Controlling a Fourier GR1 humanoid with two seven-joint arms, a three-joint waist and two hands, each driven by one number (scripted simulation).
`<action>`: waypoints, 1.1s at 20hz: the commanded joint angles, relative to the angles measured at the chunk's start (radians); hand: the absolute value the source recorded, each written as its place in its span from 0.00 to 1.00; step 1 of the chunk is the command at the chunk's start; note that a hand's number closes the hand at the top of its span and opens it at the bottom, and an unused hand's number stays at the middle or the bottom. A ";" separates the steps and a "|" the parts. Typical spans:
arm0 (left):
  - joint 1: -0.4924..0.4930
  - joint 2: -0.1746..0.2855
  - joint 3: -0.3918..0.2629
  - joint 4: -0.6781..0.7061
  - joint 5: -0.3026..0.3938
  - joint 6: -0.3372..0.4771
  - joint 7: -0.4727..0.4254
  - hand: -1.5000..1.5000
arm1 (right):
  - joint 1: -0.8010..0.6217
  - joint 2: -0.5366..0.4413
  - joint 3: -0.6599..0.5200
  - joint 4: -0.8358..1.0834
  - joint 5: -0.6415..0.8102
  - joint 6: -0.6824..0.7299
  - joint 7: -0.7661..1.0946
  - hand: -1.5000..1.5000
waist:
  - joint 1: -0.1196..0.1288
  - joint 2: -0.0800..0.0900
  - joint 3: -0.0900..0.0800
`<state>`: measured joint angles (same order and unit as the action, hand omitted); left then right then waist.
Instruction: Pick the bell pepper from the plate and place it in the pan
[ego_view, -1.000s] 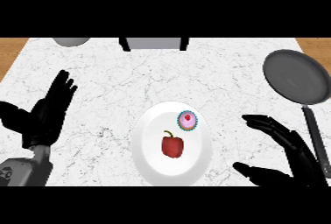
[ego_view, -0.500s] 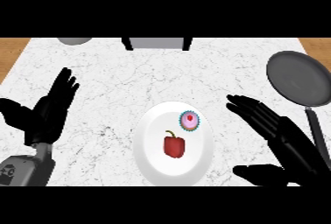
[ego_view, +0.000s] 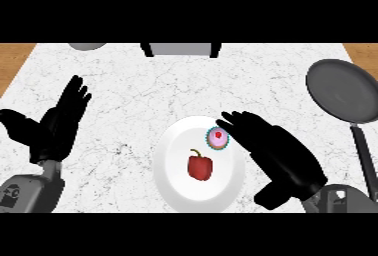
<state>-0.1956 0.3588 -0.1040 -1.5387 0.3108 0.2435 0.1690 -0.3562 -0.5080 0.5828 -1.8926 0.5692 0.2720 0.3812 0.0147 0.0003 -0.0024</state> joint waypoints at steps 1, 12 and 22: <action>0.041 0.011 0.013 -0.019 0.006 -0.024 -0.003 0.50 | -0.045 0.031 0.078 0.039 0.015 0.156 0.113 0.00 | 0.000 -0.001 0.001; 0.000 -0.031 0.048 0.033 -0.023 -0.045 -0.002 0.50 | -0.048 0.158 0.234 -0.045 0.263 0.288 0.315 0.00 | -0.019 -0.001 0.002; 0.083 -0.078 0.051 -0.089 -0.084 -0.046 0.043 0.50 | -0.067 0.404 0.228 0.053 0.378 0.345 0.326 0.00 | -0.010 -0.001 0.002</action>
<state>-0.1468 0.3018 -0.0481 -1.5900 0.2455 0.2013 0.1975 -0.4135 -0.1926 0.8029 -1.8988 0.8984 0.6120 0.7093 0.0027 -0.0009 -0.0001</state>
